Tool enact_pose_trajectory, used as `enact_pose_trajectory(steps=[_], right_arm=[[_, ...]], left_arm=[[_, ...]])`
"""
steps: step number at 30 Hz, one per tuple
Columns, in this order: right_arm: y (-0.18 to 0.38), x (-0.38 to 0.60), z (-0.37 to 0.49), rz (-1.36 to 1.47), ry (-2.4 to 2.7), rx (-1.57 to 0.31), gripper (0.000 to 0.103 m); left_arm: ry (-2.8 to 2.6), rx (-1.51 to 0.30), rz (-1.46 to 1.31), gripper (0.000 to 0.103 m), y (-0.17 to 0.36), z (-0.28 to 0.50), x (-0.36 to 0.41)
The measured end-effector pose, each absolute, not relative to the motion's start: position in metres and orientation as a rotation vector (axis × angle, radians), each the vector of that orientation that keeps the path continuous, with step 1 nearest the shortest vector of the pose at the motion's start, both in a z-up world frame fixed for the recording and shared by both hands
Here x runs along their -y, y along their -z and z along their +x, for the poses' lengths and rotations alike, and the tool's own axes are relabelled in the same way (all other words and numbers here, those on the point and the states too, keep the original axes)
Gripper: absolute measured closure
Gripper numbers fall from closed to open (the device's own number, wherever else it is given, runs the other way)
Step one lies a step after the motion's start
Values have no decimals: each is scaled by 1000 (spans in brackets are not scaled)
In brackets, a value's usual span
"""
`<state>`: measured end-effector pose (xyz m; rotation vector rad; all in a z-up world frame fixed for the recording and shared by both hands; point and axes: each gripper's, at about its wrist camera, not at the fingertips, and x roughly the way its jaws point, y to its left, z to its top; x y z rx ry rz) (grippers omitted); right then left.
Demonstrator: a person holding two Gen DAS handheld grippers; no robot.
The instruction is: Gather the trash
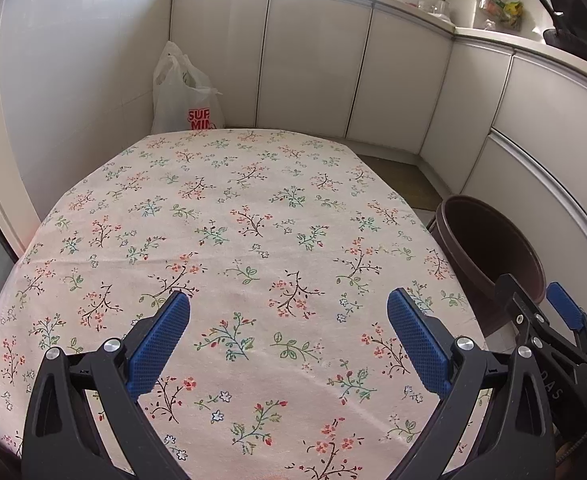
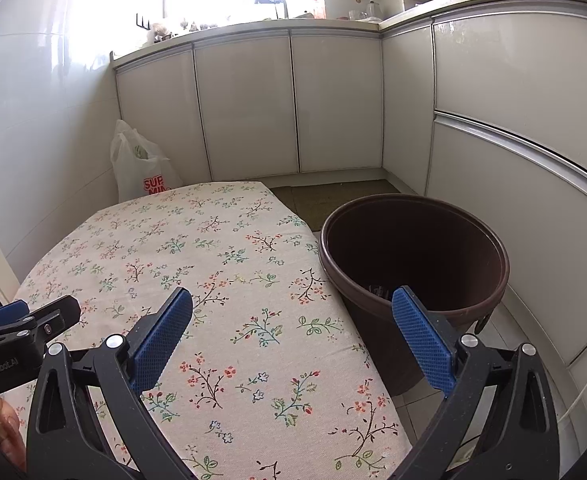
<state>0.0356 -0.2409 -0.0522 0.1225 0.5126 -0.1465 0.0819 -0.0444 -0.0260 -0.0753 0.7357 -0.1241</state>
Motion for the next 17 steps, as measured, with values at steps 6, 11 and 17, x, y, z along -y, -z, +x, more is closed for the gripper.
enact_pose_trajectory(steps=[6,11,17], right_arm=[[52,242,36,124,144,-516,7],[52,242,36,125,144,-515,7],[53,242,36,126,144,-515,7]], left_arm=[[135,-716,-88,25,27,82,43],[138,-718,-96,17,27,83,42],[158,-746,-128,8,29,85,40]])
